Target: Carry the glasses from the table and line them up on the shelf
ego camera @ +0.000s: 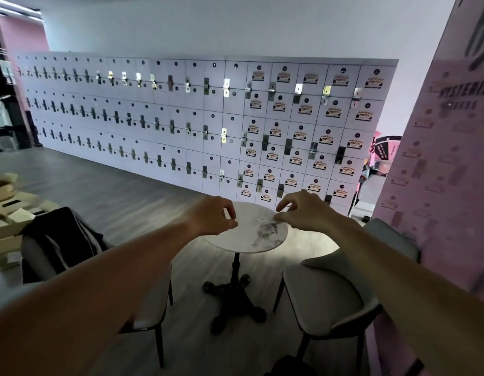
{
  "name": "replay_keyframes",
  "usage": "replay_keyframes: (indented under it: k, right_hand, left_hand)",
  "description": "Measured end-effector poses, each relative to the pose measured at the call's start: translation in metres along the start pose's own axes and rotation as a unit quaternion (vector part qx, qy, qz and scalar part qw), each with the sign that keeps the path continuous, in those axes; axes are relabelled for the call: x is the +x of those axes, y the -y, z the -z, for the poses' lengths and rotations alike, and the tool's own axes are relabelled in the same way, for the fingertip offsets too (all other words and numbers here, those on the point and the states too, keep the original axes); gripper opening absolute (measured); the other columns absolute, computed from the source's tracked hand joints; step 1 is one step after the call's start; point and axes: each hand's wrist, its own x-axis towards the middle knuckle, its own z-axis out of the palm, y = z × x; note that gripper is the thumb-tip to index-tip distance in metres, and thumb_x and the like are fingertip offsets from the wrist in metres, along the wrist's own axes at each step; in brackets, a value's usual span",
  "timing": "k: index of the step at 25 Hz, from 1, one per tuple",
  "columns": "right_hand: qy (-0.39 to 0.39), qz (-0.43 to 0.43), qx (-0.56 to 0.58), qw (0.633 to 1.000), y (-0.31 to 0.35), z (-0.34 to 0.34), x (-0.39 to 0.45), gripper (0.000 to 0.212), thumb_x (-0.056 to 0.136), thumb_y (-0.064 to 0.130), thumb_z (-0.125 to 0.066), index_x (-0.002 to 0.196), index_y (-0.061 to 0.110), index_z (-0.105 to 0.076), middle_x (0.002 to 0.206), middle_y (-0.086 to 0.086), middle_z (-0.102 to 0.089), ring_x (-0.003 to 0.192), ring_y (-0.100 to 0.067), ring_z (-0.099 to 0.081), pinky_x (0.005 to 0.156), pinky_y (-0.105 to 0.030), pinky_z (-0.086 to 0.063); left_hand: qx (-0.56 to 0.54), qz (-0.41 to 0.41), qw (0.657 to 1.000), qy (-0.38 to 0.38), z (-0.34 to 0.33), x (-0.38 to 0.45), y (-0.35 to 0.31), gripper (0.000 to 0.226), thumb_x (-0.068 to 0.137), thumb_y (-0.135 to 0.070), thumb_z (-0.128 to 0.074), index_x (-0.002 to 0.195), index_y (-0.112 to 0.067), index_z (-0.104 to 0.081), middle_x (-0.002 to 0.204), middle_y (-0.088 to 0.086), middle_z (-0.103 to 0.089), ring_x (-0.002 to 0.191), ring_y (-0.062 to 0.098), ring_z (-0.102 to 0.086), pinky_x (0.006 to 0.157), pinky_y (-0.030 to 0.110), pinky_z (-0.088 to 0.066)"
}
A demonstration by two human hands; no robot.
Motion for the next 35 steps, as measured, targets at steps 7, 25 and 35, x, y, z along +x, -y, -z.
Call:
replay_keyframes:
  k: [7, 25, 35]
  right_hand:
    - [-0.017, -0.042, -0.011, 0.999, 0.012, -0.026, 0.118, 0.024, 0.077, 0.042, -0.074, 0.097, 0.029, -0.071, 0.11, 0.001, -0.066, 0.08, -0.013, -0.065, 0.082, -0.035, -0.054]
    - [-0.053, -0.077, 0.013, 0.996, -0.122, -0.01, 0.368, 0.021, 0.077, 0.041, -0.074, 0.094, 0.029, -0.072, 0.107, 0.004, -0.066, 0.088, -0.013, -0.061, 0.072, -0.026, -0.042]
    - [-0.038, -0.111, 0.021, 0.993, -0.206, -0.015, 0.476, 0.024, 0.079, 0.038, -0.074, 0.099, 0.026, -0.072, 0.1, 0.005, -0.061, 0.088, -0.013, -0.061, 0.068, -0.023, -0.043]
  left_hand:
    - [-0.025, -0.032, 0.999, 0.032, 0.014, 0.11, 0.078, 0.011, 0.082, -0.04, -0.07, 0.078, -0.034, -0.061, 0.064, -0.008, -0.071, 0.049, 0.003, -0.067, 0.057, 0.024, -0.045]
    - [0.003, -0.09, 0.995, 0.051, -0.045, 0.418, 0.114, 0.014, 0.083, -0.039, -0.073, 0.09, -0.029, -0.065, 0.069, -0.01, -0.07, 0.051, 0.004, -0.068, 0.064, 0.024, -0.052]
    - [-0.021, -0.116, 0.99, 0.082, -0.104, 0.565, 0.127, 0.014, 0.084, -0.037, -0.074, 0.089, -0.029, -0.064, 0.07, -0.007, -0.072, 0.05, 0.002, -0.068, 0.061, 0.022, -0.051]
